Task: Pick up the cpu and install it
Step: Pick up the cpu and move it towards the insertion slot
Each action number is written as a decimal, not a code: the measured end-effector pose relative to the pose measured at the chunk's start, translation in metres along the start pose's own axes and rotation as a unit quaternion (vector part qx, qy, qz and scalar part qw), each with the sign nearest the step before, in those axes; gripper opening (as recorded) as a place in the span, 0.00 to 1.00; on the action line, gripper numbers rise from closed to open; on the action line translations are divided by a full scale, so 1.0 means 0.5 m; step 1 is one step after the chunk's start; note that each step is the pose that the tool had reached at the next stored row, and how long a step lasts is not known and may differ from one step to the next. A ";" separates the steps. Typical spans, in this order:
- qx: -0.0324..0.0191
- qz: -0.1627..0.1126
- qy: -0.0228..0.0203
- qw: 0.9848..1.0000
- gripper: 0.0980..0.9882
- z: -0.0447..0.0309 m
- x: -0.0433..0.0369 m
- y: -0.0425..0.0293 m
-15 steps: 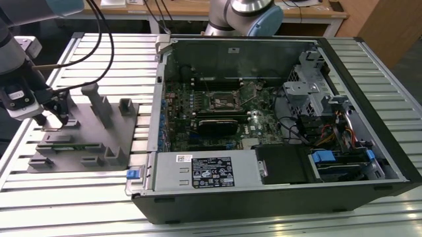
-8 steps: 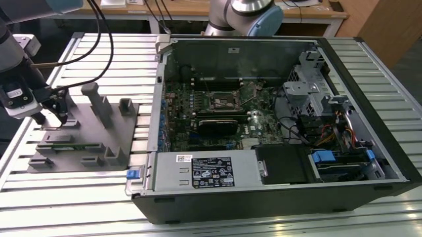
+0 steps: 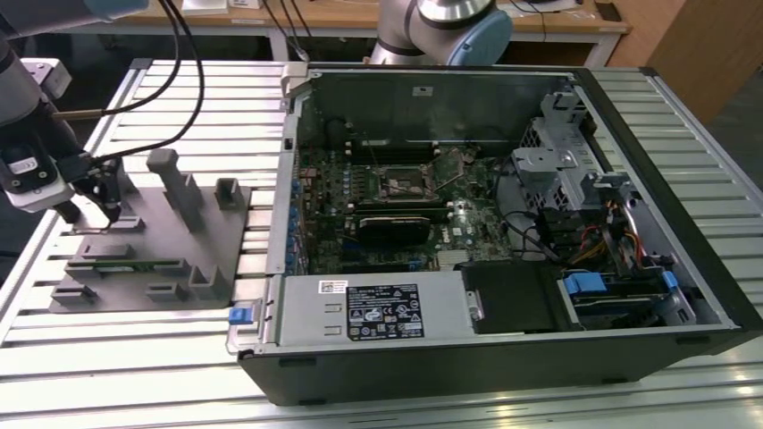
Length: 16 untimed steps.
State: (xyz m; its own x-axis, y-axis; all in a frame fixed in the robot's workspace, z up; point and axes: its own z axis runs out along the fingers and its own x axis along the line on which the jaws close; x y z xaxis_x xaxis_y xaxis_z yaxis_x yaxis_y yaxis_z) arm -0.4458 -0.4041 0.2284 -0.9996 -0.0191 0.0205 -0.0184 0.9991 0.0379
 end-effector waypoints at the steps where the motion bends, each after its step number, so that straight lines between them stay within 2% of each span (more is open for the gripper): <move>1: 0.000 0.000 0.000 1.000 0.48 -0.001 0.000 0.000; 16: 0.000 0.000 0.000 1.000 0.48 -0.016 0.000 0.001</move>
State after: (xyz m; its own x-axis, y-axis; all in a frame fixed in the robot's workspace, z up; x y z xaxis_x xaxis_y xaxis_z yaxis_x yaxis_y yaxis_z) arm -0.4458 -0.4041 0.2364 -0.9996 -0.0191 0.0204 -0.0184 0.9991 0.0379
